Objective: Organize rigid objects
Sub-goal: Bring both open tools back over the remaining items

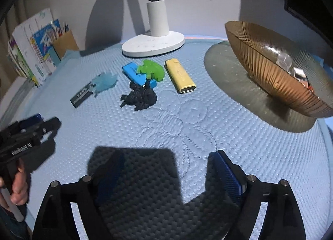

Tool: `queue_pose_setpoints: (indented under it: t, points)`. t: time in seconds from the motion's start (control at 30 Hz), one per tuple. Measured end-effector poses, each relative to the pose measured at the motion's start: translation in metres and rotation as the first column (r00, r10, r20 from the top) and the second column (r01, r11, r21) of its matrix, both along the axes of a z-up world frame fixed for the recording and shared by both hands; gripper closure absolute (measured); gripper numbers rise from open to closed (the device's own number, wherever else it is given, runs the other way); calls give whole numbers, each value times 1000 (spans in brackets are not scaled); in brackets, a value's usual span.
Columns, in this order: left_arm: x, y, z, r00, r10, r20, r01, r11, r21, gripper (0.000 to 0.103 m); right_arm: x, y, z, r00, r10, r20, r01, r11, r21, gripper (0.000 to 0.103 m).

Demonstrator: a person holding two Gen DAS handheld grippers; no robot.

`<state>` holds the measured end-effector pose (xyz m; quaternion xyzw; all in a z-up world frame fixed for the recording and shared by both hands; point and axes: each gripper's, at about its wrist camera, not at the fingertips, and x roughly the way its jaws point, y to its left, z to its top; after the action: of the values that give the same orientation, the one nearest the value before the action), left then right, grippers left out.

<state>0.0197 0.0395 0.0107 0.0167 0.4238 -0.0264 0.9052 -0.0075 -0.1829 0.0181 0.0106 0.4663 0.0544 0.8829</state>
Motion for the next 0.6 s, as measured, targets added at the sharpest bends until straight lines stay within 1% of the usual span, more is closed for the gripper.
queue_pose_setpoints:
  t: [0.07, 0.13, 0.6]
  points:
    - [1, -1, -1, 1000, -1, -3, 1, 1000, -1, 20, 2, 6, -2, 1000, 8, -9, -8, 999, -39, 15]
    - [1, -3, -1, 1000, -5, -5, 5, 1000, 3, 20, 3, 7, -2, 1000, 11, -10, -12, 999, -52, 14]
    - [1, -6, 0, 1000, -16, -12, 16, 1000, 22, 19, 3, 5, -2, 1000, 10, -27, -12, 999, -49, 11]
